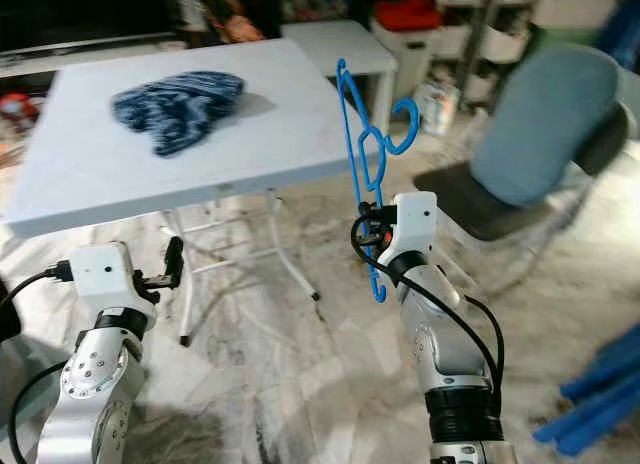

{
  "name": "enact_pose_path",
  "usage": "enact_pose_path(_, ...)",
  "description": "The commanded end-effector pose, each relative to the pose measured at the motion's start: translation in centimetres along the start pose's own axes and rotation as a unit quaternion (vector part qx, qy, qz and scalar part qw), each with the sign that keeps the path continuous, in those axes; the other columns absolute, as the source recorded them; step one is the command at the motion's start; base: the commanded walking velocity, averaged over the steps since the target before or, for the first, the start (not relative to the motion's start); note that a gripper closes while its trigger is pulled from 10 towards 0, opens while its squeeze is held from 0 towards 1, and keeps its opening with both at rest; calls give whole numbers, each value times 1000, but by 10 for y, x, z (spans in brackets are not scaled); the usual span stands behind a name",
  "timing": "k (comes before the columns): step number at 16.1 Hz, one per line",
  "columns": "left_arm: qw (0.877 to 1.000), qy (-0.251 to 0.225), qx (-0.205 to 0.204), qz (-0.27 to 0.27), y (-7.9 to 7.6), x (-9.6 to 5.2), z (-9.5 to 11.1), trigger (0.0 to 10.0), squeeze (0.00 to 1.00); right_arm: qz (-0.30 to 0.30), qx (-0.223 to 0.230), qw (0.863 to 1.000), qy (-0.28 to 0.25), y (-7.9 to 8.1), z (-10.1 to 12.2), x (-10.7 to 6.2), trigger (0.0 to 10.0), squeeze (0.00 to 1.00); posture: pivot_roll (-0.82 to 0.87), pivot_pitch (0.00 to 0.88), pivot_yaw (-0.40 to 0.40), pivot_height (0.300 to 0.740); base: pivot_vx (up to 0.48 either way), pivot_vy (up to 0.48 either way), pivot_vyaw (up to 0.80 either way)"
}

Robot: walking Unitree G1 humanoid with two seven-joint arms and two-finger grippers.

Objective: Hang hanger

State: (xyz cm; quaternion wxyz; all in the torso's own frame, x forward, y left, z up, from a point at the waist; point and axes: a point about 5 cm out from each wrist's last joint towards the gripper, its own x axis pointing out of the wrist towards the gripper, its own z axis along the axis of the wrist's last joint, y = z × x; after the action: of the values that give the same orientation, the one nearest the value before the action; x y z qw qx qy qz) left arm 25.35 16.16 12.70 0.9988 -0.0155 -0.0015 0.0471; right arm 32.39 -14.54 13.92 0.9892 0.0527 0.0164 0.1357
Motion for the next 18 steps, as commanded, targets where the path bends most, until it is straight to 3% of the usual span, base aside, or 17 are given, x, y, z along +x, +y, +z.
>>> enact_pose_path(1, 1000, -5, 2, -5, 0, 1, 2, 10000, 0, -4, -4, 1000, -9, -1, 6, 1, 10000, 0, -58, 0, 4, 740, 0, 0, -800)
enact_pose_path(5, 1000, 10, -15, 10, 2, 2, -1, 10000, 0, -5, -5, 1000, -7, -1, 5, 2, 10000, 0, -58, 0, 5, 740, 0, 63, -800)
enact_pose_path(18, 1000, 16, -20, 6, 1, 4, -2, 10000, 0, -4, -6, 1000, -8, 0, 5, 2, 10000, 0, -61, 0, 7, 740, 0, 408, -800)
